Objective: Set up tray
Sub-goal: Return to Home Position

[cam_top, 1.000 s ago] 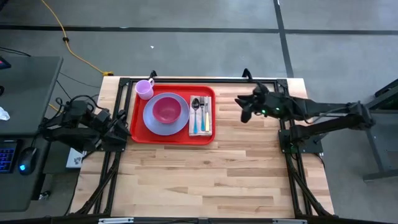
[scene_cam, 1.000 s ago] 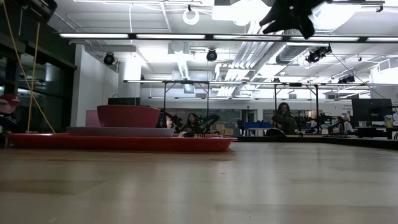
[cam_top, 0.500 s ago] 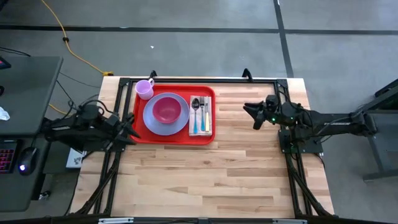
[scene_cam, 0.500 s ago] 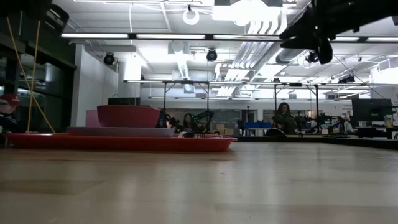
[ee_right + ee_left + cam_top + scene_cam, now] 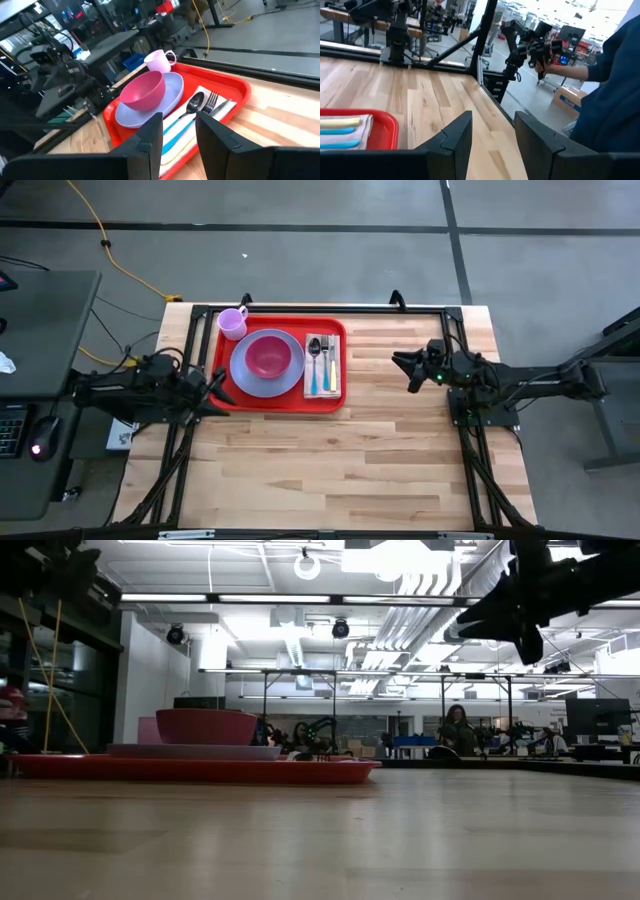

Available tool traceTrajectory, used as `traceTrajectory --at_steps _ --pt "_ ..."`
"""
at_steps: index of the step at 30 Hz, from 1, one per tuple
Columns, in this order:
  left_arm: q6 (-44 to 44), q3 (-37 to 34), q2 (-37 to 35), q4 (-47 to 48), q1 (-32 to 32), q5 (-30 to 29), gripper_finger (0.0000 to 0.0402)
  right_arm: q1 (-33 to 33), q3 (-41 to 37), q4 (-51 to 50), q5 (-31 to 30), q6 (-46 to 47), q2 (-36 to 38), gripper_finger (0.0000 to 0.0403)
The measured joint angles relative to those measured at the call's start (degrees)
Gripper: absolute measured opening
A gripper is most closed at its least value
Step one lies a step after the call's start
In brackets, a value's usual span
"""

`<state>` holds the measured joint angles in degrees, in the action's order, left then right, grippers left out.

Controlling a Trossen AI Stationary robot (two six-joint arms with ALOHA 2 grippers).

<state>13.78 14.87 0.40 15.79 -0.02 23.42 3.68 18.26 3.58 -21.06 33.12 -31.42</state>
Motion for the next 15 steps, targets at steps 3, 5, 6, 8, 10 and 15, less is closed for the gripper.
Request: traceTrajectory --at_steps 3,5,6,8,10,15 --pt "0.0 -1.85 0.0 -3.01 0.01 -0.01 0.0179 0.0 -2.06 3.57 0.01 -0.39 -0.04 0.0094" --pt "0.0 -3.45 -0.02 -5.29 -0.01 -0.02 0.0179 0.0 -3.57 5.83 0.01 -0.42 -0.03 0.0094" --pt "0.02 -4.39 -0.02 -6.52 0.01 -0.01 0.0179 0.0 -4.48 6.83 0.08 -0.32 -0.02 0.0094" --pt "0.72 -6.17 0.0 -8.5 0.0 0.03 0.0179 0.0 -6.24 8.48 0.2 -0.14 -0.05 0.0094" --pt "1.49 -7.34 0.0 -9.99 -0.01 0.39 0.0179 0.0 -7.65 10.26 0.4 0.4 -0.06 0.0094" --pt "0.99 -8.08 0.0 -11.32 -0.01 2.96 0.0179 0.0 -11.79 16.58 5.47 0.54 0.0 0.0094"
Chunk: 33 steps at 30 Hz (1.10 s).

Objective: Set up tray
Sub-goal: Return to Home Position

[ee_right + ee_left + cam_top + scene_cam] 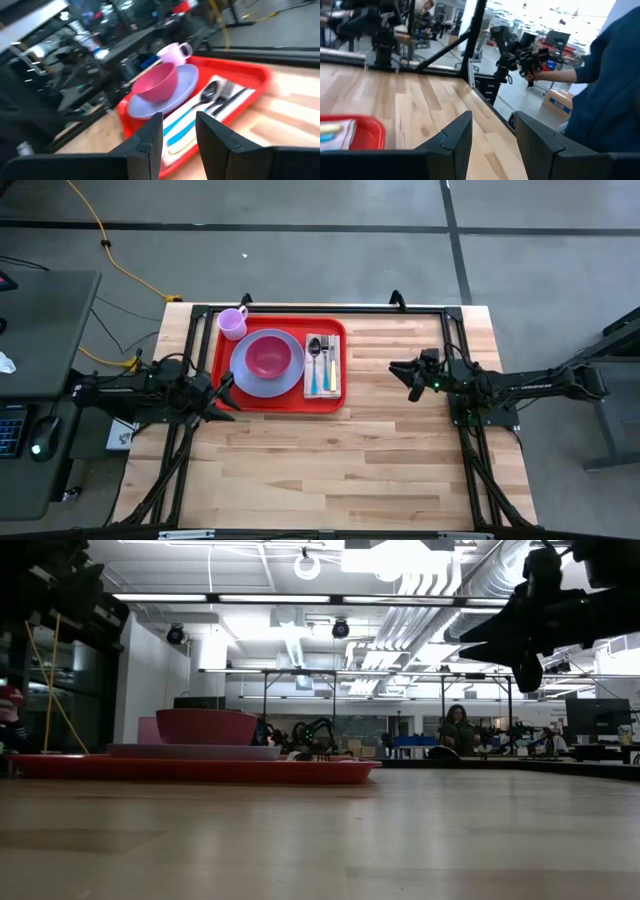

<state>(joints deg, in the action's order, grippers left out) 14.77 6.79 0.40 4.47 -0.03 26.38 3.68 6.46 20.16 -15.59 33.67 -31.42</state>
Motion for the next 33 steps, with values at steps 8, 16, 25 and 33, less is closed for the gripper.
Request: traceTrajectory --at_steps 8,16,25,33 --pt "-1.29 0.0 -0.02 -1.55 0.0 2.31 0.0179 0.02 -5.88 14.49 4.18 -0.59 0.51 0.0094" --pt "-1.1 0.0 -0.02 -2.14 0.0 2.87 0.0179 0.02 -5.88 13.71 6.46 -1.01 3.32 0.0094" --pt "-2.46 0.0 -0.02 -3.8 0.0 4.64 0.0179 0.02 -5.86 7.49 7.41 -0.88 10.13 0.0094" --pt "-3.93 0.0 -0.02 -4.04 0.0 4.69 0.0179 0.02 -5.86 -2.11 7.04 0.76 17.86 0.0094"
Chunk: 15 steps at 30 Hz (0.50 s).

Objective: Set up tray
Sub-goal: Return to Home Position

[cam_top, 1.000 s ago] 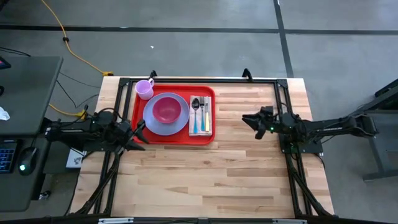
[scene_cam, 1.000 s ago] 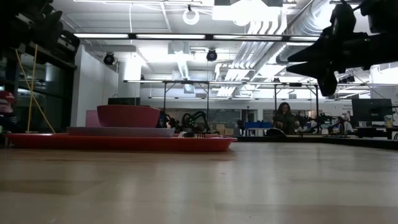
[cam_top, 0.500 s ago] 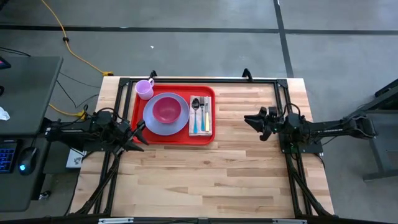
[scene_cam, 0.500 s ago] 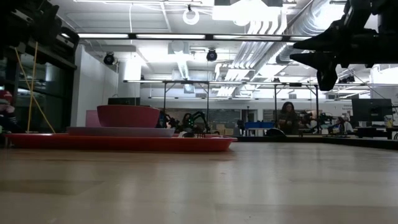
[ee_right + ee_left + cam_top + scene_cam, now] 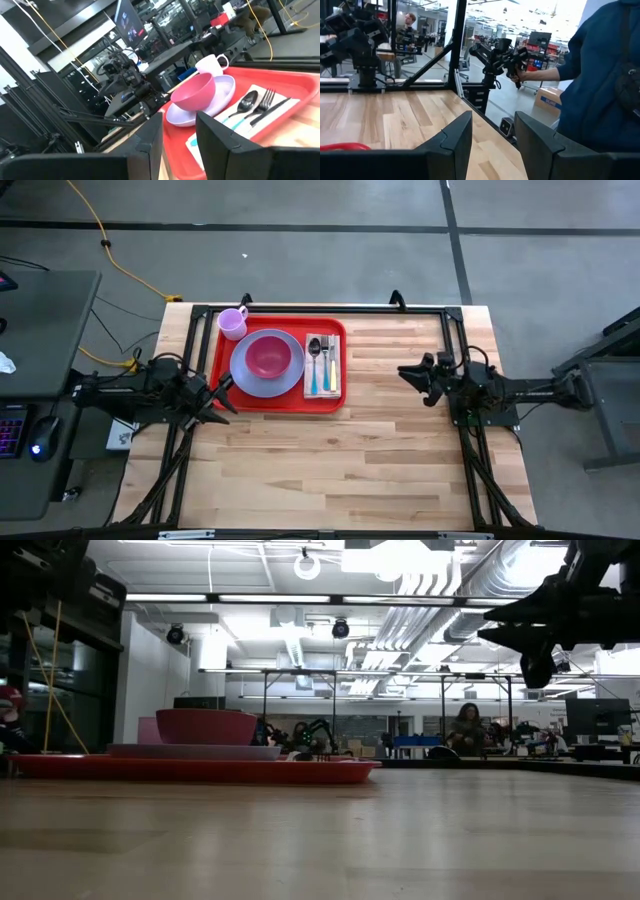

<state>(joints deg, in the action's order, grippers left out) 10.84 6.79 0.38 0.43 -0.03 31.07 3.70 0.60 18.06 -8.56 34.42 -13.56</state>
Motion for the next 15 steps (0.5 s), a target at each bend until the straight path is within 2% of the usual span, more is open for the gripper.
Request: traceTrajectory --at_steps 10,15 --pt "-2.16 0.0 0.0 -0.38 0.0 2.86 0.0179 0.0 0.07 -9.77 0.35 -5.39 8.6 0.0094" --pt "-5.94 0.0 0.0 1.55 0.0 3.13 0.0179 0.0 0.1 -15.27 0.48 -5.56 12.4 0.0094"
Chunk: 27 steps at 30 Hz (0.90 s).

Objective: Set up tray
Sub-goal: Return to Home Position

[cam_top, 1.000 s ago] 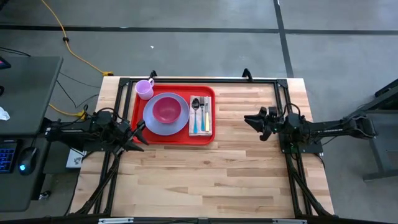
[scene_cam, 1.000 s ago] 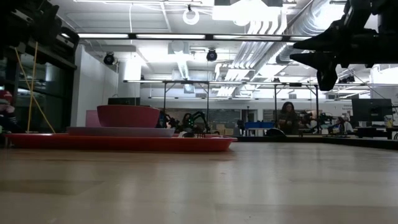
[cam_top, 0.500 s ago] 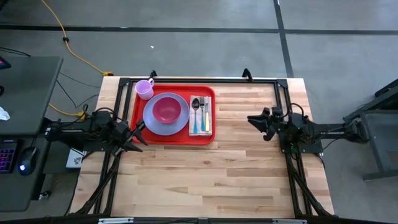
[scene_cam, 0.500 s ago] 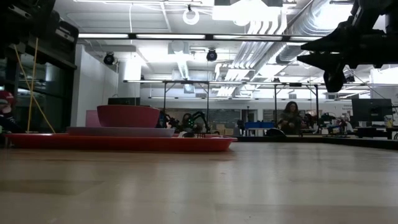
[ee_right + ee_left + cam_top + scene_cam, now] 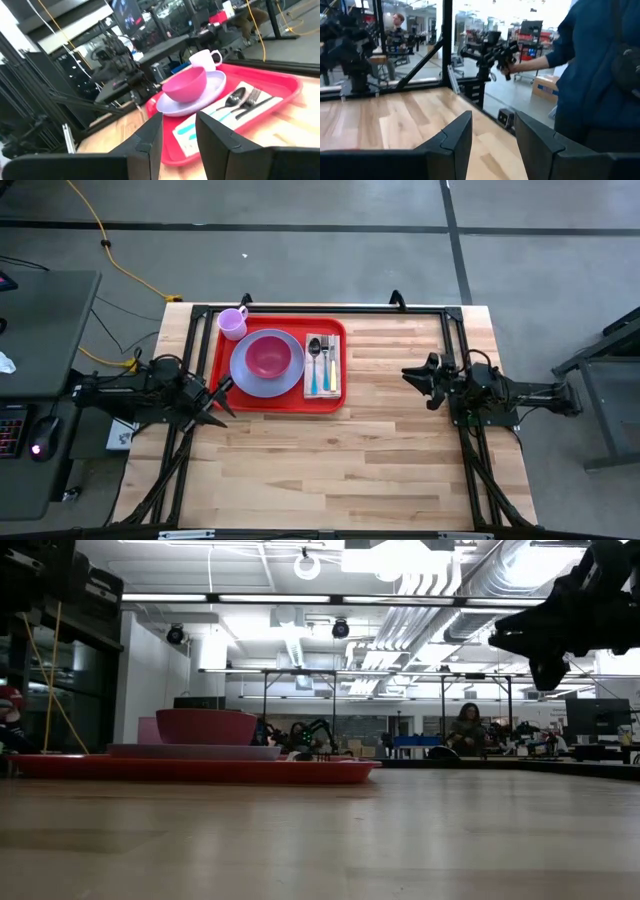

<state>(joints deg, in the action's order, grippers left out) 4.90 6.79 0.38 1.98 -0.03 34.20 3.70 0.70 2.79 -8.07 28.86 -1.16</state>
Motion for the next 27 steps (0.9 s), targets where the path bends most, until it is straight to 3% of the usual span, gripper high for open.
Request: traceTrajectory --at_steps 13,27 --pt "-1.92 -3.76 0.04 0.86 0.01 -10.67 0.0179 0.01 0.1 -0.55 -1.03 -2.92 0.91 0.0094" --pt "-3.07 -3.82 0.02 0.74 0.0 -11.45 0.0179 0.04 0.1 -0.9 -0.16 -8.0 0.87 0.0094"
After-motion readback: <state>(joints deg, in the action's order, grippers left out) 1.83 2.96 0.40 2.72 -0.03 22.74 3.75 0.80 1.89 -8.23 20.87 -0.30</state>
